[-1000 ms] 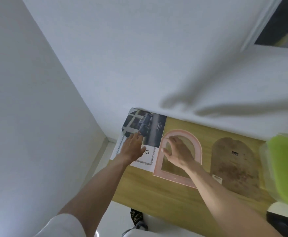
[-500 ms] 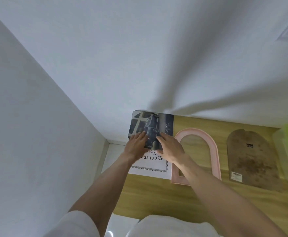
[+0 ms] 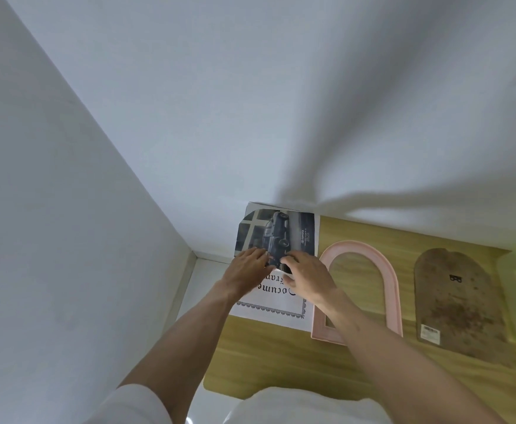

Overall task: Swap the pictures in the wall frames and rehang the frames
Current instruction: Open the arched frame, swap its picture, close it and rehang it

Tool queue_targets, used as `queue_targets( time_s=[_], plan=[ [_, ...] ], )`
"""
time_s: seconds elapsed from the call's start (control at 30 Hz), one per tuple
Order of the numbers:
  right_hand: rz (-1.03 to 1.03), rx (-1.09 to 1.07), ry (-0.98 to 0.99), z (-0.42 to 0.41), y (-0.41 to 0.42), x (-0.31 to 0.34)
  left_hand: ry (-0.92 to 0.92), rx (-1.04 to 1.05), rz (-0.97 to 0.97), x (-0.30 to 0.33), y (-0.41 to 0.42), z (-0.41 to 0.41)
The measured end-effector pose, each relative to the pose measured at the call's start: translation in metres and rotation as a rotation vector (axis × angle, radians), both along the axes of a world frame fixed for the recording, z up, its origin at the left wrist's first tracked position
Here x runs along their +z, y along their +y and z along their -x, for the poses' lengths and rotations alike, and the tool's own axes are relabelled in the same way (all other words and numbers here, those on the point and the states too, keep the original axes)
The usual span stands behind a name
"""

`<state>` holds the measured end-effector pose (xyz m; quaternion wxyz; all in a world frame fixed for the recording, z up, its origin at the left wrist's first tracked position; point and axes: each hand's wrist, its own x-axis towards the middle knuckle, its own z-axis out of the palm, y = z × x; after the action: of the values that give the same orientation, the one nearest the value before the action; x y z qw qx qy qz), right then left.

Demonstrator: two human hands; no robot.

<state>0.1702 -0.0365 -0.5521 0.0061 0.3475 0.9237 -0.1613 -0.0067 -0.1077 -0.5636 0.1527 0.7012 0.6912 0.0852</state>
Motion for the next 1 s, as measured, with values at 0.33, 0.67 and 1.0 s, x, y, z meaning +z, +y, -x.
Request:
queue_targets(
  time_s=[0.33, 0.67, 1.0],
  plan=[
    [-0.054, -0.068, 0.256, 0.001, 0.004, 0.037, -0.061, 0.125, -0.176, 0.043, 0.001, 0.023],
    [0.082, -0.356, 0.727, -0.042, 0.03, 0.089, -0.663, 0.54, -0.294, 0.117, 0.028, 0.022],
    [0.501, -0.707, 0.99, -0.103, 0.023, 0.093, -0.966, 0.581, 0.018, 0.114, 0.034, -0.029]
  ],
)
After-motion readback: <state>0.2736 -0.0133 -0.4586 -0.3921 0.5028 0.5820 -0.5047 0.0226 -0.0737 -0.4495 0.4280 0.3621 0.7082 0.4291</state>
